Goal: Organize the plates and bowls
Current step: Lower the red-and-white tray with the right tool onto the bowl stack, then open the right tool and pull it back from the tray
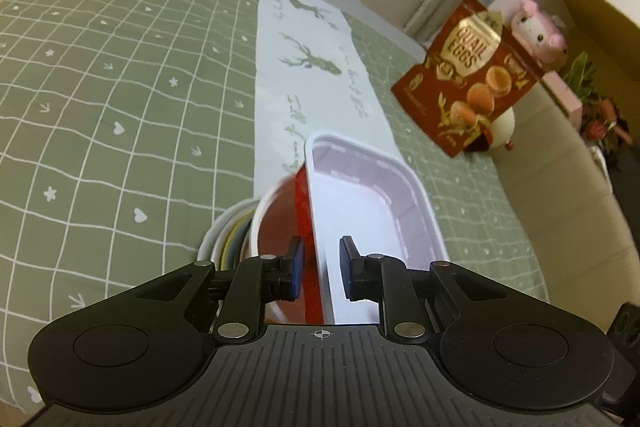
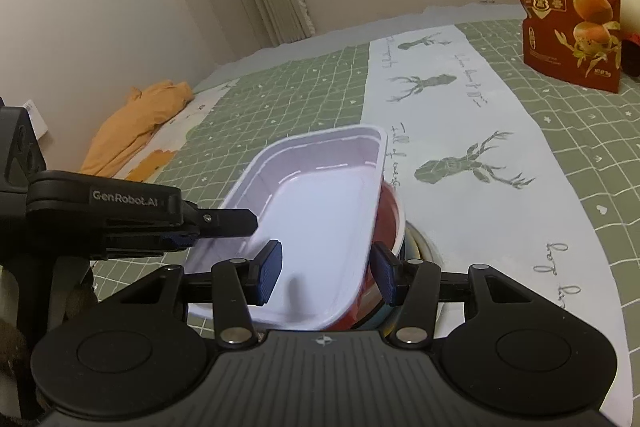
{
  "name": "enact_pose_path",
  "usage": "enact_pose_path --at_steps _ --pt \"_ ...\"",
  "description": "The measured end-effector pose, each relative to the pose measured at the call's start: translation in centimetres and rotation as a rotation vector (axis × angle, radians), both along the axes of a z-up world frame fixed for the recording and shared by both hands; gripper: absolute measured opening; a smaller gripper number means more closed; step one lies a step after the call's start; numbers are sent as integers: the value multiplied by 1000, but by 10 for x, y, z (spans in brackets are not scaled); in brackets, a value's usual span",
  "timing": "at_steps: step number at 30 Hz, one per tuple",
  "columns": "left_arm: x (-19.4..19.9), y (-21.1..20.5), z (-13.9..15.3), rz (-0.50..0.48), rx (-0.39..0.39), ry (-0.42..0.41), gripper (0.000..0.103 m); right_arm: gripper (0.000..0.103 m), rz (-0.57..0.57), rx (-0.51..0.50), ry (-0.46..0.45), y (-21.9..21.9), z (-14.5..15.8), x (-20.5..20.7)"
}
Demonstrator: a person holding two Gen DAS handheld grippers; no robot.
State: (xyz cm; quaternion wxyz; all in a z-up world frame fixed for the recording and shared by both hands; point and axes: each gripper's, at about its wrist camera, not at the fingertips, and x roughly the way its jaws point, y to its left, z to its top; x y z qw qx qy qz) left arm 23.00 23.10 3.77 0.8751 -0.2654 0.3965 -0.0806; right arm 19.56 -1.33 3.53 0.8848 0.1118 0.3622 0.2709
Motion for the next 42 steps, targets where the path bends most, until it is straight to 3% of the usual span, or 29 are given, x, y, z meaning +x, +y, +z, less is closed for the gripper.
enact_pose_path --at_steps 6,13,28,36,42 --pt "6 6 10 27 12 -17 21 50 -32 31 -22 -11 11 11" --pt "23 0 6 -2 7 -9 21 50 -23 62 14 -6 6 33" --pt "26 5 4 -4 4 -24 21 50 -11 29 0 5 0 42" --pt "-4 -1 24 39 77 -104 21 50 -79 6 -46 -7 7 30" --pt "-65 -21 37 94 169 -203 21 52 -111 -4 -99 -24 19 -7"
